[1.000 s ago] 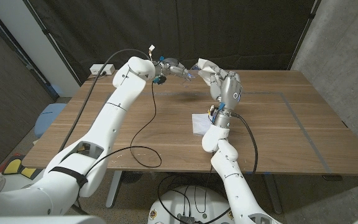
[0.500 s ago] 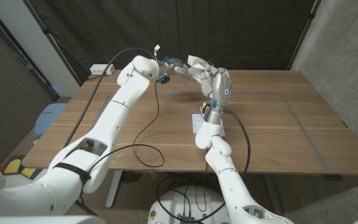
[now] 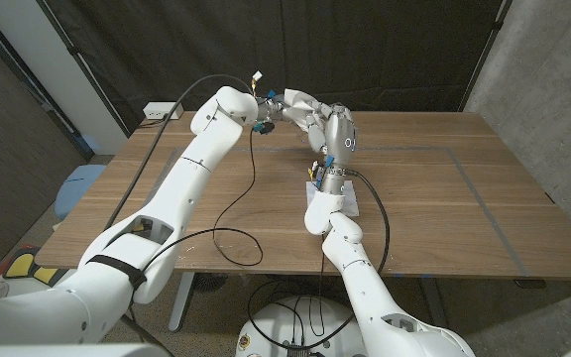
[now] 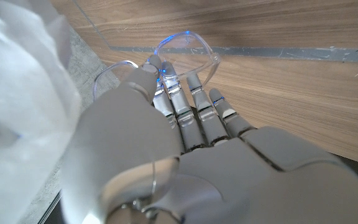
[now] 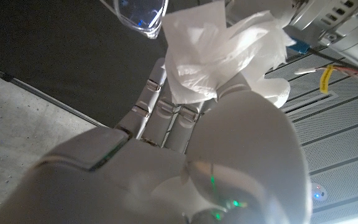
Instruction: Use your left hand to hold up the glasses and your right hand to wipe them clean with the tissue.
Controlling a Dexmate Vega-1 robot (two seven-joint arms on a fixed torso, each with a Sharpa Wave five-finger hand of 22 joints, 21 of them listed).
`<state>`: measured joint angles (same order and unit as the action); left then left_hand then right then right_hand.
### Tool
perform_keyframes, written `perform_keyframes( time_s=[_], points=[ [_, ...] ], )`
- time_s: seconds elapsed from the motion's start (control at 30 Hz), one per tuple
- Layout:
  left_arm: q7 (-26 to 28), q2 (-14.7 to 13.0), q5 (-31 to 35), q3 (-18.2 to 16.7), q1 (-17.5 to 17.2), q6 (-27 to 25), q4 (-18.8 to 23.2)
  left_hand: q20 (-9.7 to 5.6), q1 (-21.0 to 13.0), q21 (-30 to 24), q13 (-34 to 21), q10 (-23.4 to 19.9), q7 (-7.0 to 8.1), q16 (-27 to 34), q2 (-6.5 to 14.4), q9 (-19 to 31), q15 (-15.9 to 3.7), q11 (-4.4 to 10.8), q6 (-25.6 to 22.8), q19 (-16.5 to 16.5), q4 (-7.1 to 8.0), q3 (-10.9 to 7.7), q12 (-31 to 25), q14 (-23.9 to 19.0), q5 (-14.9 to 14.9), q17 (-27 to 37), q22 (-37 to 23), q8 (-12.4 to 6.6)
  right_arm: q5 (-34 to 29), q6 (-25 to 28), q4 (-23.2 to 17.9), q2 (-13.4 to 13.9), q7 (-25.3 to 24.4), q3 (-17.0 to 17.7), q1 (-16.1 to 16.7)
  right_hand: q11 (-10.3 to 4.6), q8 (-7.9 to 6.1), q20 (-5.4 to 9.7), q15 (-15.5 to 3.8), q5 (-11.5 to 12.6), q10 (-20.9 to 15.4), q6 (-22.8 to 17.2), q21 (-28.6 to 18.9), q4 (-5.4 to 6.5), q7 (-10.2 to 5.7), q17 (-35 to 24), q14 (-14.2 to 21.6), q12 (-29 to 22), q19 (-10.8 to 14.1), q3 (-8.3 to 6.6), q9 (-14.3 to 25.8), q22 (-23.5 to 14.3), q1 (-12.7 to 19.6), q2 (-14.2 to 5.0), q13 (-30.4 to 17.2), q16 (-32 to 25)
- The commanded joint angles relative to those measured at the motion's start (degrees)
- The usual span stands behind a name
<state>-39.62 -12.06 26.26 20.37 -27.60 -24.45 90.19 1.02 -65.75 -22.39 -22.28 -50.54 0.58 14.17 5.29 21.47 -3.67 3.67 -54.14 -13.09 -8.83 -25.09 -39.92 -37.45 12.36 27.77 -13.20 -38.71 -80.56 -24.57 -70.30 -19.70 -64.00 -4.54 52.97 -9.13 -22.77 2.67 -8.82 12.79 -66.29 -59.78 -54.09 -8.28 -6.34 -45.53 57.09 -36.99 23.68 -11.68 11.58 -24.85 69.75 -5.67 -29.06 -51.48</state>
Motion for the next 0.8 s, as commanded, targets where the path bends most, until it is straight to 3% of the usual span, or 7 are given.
perform_keyframes(
  time_s=[0.03, 0.6, 0.8],
  points=[
    [-4.69, -0.08, -0.49, -0.3, 0.75, -0.51, -0.37, -0.01, -0.41, -0.37, 0.04, -0.03, -3.6, -0.09, 0.24, 0.1, -6.5, -0.2, -3.57, 0.11, -0.02, -0.34, -0.63, -0.45, 0.48, 0.28, -0.15, 0.11, -2.42, 0.2, 5.97, 0.83, 0.0, -0.24, -3.71, 0.02, 0.22, 4.2, -4.43, 0.49, -0.16, -0.62, -0.8, 0.17, -0.22, -0.42, 0.86, 0.33, -0.77, 0.52, 0.34, -0.09, 0.6, 0.12, -0.27, -0.5],
    [-6.39, -1.62, -2.51, -1.53, -0.8, -0.09, 3.46, -0.3, -0.18, -0.8, 0.37, -0.42, -3.58, -0.03, -0.19, 0.12, -6.61, -0.16, -4.41, 0.15, 0.08, -0.22, -1.03, -1.08, 0.39, 0.55, -0.19, 0.09, -2.96, 1.95, 4.22, 1.93, 0.0, 0.19, -2.82, 0.2, 0.84, 4.77, -4.41, 0.68, -0.21, -0.53, -2.42, 0.15, 0.09, -1.4, 0.38, 0.61, -2.73, 0.96, 0.43, -0.31, 1.1, -0.15, -0.91, -0.88],
    [-6.35, -2.21, -3.06, -1.92, -1.57, -0.51, 5.2, -0.21, -0.16, -0.91, 0.37, -0.3, -3.35, -0.01, -0.13, 0.29, -6.5, -0.05, -4.28, 0.23, 0.14, -0.21, -1.11, -1.05, 0.36, 0.73, -0.19, 0.13, -2.63, 2.54, 2.95, 2.74, 0.0, 1.01, -2.3, 0.14, 0.58, 5.33, -4.44, 0.67, -0.86, -2.47, -3.56, 0.03, -0.7, -1.7, 0.12, 1.23, -3.37, 1.39, 0.3, -0.37, 1.38, 0.2, -0.03, -0.92]
  ],
)
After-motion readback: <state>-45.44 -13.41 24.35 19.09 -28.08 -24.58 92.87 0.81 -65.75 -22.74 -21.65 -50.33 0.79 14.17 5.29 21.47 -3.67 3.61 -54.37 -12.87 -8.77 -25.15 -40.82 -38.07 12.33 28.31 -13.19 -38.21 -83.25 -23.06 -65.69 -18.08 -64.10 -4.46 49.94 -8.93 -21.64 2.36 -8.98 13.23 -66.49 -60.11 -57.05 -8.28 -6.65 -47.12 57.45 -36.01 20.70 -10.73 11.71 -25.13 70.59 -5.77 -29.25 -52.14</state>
